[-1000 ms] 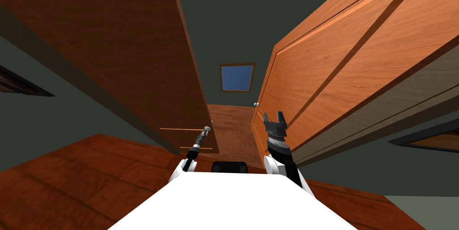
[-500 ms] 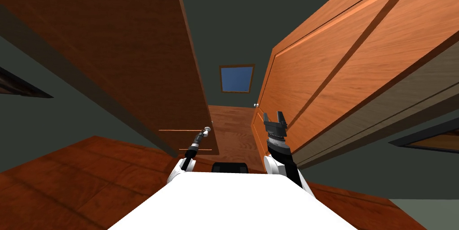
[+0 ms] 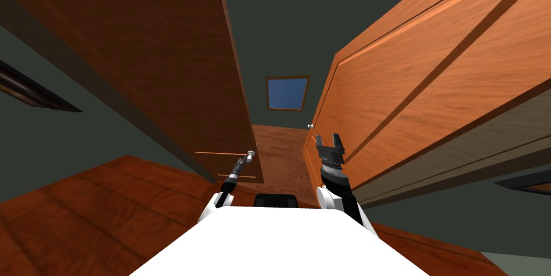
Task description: Push the door open
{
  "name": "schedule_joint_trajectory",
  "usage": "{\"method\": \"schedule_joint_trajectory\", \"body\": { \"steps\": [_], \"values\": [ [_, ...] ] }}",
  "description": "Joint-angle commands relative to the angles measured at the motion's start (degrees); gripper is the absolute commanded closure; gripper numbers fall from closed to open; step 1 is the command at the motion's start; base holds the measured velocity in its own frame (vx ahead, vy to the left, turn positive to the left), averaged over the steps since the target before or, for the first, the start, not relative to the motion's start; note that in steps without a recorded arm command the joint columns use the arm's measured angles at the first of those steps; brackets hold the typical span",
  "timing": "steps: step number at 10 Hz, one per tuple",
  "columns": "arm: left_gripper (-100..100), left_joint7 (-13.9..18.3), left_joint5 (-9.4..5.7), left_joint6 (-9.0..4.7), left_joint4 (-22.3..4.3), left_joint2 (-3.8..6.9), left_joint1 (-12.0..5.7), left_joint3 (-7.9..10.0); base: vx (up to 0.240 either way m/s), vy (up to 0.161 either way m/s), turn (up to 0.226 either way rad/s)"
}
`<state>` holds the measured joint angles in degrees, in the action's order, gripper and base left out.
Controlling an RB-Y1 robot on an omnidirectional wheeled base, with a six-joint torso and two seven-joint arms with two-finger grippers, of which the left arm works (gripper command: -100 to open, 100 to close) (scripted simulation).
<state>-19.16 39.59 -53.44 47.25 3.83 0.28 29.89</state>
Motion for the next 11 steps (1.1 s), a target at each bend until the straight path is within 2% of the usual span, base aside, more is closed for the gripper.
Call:
{"method": "schedule_joint_trajectory", "body": {
  "steps": [1,4,5,7,8,9,10,11],
  "values": [
    [-100,-2.86,0.63,-0.24,1.12,-0.24,1.20,-0.76,-0.025,-0.008,0.106],
    [-100,-7.38,1.51,-0.57,2.71,-0.57,2.92,-1.82,-0.020,-0.005,0.063],
    [-100,-7.48,1.51,-0.57,2.71,-0.57,2.92,-1.82,-0.013,-0.003,0.041],
    [-100,-11.31,2.47,-0.93,4.45,-1.08,4.81,-2.99,-0.018,0.000,0.101],
    [-100,-12.09,2.47,-0.93,4.45,-1.08,4.81,-2.99,-0.018,-0.005,0.035],
    [-100,-14.23,2.96,-1.11,5.34,-1.38,5.78,-3.58,-0.019,-0.003,0.055],
    [-100,-14.45,2.96,-1.11,5.34,-1.38,5.78,-3.58,-0.015,-0.002,0.045],
    [-100,-16.79,3.45,-1.30,6.23,-1.73,6.75,-4.18,-0.017,-0.001,0.085]
  ]
}}
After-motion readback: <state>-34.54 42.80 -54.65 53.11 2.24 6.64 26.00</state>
